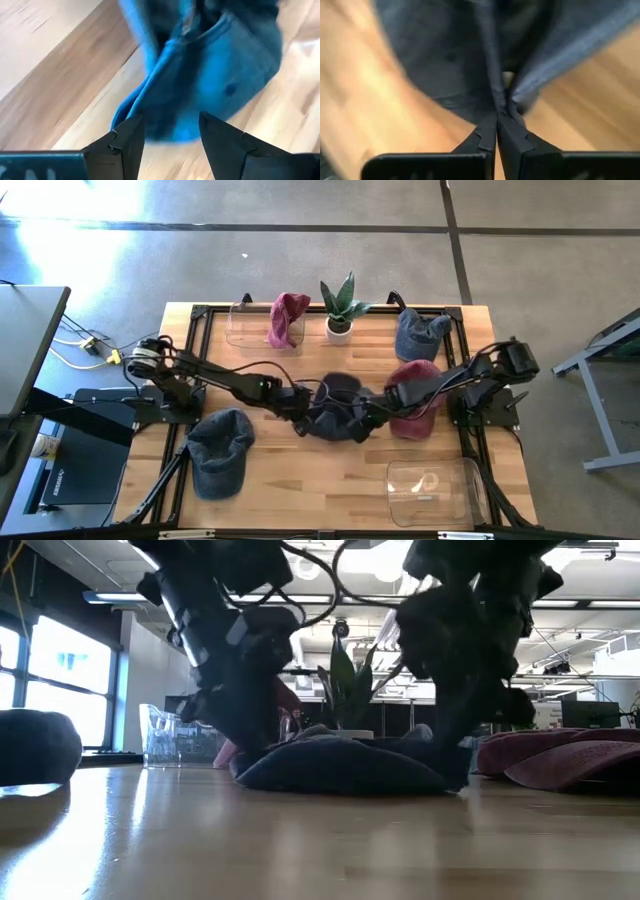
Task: Pick & Place hat
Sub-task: Put the middle blue cap into the bottom transparent bin
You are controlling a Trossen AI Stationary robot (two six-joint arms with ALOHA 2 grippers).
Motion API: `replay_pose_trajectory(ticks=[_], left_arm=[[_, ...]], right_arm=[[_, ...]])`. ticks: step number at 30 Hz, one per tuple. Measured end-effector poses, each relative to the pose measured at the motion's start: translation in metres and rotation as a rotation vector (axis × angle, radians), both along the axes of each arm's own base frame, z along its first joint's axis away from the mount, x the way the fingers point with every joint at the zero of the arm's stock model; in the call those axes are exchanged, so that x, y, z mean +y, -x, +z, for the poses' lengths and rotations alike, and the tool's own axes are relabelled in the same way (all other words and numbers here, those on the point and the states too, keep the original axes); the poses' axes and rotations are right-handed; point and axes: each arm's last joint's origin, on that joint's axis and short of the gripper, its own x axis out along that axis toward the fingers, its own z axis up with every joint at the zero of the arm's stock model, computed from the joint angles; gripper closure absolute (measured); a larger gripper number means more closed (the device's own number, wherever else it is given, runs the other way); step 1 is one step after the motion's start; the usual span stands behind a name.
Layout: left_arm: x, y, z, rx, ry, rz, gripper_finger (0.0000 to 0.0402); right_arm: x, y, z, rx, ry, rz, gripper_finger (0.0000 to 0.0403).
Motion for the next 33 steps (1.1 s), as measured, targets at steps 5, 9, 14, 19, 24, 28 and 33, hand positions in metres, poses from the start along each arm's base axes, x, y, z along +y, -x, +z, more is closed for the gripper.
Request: replay_pose_trajectory(ticks=[5,9,14,19,24,28,33], left_arm=[[-0.001,0.004,0.031,0.036,-0.050,0.036,0.0220],[-0.004,-0.008,0.064,-0.074,-0.084,-0.018,0.0220],[-0.006,-0.028,0.071,-0.202,-0.097,-0.103,0.0220],[0.002,-0.046,0.028,-0.107,-0.104,-0.084,0.0220],[0.003,-0.051,-0.006,0.020,-0.100,-0.053,0.0220],[0.005,-0.049,-0.006,0.100,-0.136,0.061,0.0220],[-0.002,-0.056,0.040,0.041,-0.198,0.022,0.0220]], right_arm=[[0.002,0.005,0.012,-0.041,0.063,-0.058,0.0379],[0.003,0.008,0.028,-0.110,0.047,-0.052,0.0377],[0.005,0.005,0.037,-0.200,0.038,-0.011,0.0391],[0.006,0.004,0.038,-0.209,0.048,-0.004,0.0400],[0.003,0.011,0.031,-0.114,0.066,-0.070,0.0399],[0.005,0.024,0.024,0.005,0.164,-0.197,0.0399],[0.012,0.028,0.033,-0.042,0.178,-0.196,0.0400]])
